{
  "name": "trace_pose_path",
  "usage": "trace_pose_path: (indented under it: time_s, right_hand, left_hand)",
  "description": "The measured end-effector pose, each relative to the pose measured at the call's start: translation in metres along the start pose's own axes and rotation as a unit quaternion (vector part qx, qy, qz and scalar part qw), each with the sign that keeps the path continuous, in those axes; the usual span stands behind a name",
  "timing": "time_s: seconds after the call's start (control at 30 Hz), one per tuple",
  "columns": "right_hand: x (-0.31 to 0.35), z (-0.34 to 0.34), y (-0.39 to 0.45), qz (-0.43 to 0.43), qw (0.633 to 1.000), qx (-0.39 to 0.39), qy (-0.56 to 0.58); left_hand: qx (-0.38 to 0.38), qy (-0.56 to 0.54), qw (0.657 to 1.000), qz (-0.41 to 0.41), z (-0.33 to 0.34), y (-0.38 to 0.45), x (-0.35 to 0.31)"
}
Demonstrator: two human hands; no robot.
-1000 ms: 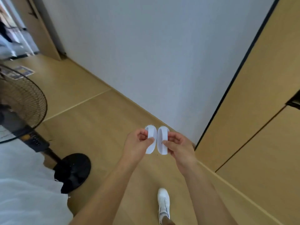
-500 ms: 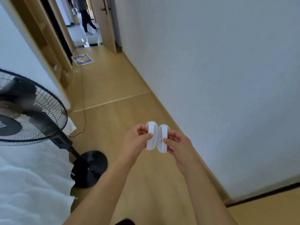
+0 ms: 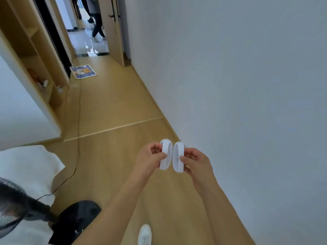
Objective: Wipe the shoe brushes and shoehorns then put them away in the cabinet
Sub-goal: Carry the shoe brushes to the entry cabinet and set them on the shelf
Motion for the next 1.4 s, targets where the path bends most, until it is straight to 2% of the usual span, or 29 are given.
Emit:
trace_pose_path:
  time_s: [0.17, 0.4, 0.73, 1.0, 1.4]
  right_hand:
    - [0.015, 0.037, 0.104, -0.012, 1.0, -0.02, 0.01]
    - [0.005, 0.083, 0.221, 0.01, 0.999, -0.02, 0.031]
    - [-0.018, 0.159, 0.417, 0.012, 0.995, 0.092, 0.046]
    - [0.006, 0.217, 0.6, 0.032, 0.982, 0.182, 0.027]
    - [-0.012, 0.313, 0.783, 0.079, 0.971, 0.219, 0.053]
  left_hand:
    - [0.023, 0.023, 0.999, 0.015, -0.024, 0.1, -0.064]
    - [0.007, 0.0, 1.0, 0.005, -0.056, 0.208, -0.107]
    - [-0.109, -0.023, 0.994, 0.012, -0.099, 0.36, -0.171]
    - [-0.205, -0.056, 0.977, 0.013, -0.121, 0.489, -0.258]
    - [-0.27, -0.095, 0.958, 0.002, -0.181, 0.661, -0.315]
Point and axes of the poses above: each hand's wrist, its own y-axis towards the middle knuckle, its own z-axis out of the palm, x = y × z, the point moved 4 cm from there along y, towards the middle knuckle, and after that the axes turned 13 degrees about -z, right-handed, at the moved point
